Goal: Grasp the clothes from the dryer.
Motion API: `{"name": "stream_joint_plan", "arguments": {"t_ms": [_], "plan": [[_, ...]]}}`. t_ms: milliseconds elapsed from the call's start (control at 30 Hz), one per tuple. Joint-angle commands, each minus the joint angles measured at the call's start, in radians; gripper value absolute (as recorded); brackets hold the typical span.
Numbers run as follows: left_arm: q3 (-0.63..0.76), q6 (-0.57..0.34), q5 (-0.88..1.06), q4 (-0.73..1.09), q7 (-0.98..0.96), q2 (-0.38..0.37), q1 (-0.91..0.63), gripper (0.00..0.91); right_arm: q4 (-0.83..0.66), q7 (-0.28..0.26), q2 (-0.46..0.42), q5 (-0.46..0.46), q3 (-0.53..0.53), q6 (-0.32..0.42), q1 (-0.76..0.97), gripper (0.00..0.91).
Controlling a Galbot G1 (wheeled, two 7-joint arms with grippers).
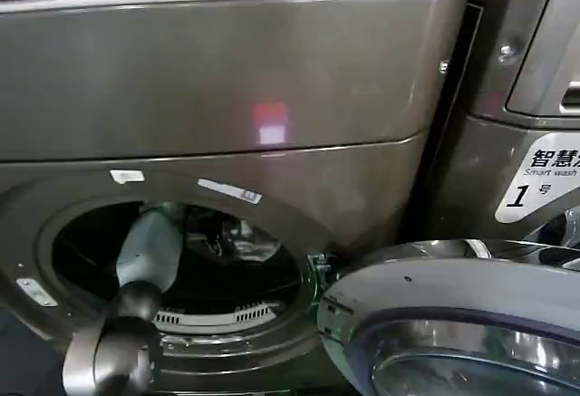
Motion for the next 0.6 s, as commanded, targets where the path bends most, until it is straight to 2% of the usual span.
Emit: {"name": "stream_joint_plan", "arguments": {"t_ms": [33,467,600], "plan": [[0.004,0.002,-0.043,-0.035,0.013,0.004,0.018,0.0,0.003,0.001,0.0,0.001,-0.005,0.0,0.001,0.907],[0.005,0.009,-0.087,-0.064,0.001,0.007,0.018,0.0,0.001,0.0,-0.001,0.001,-0.01,0.0,0.002,0.907],[0.015,0.047,-0.138,-0.11,-0.026,0.006,0.027,0.0,0.0,0.0,0.0,0.001,-0.013,-0.002,0.005,0.907]]}}
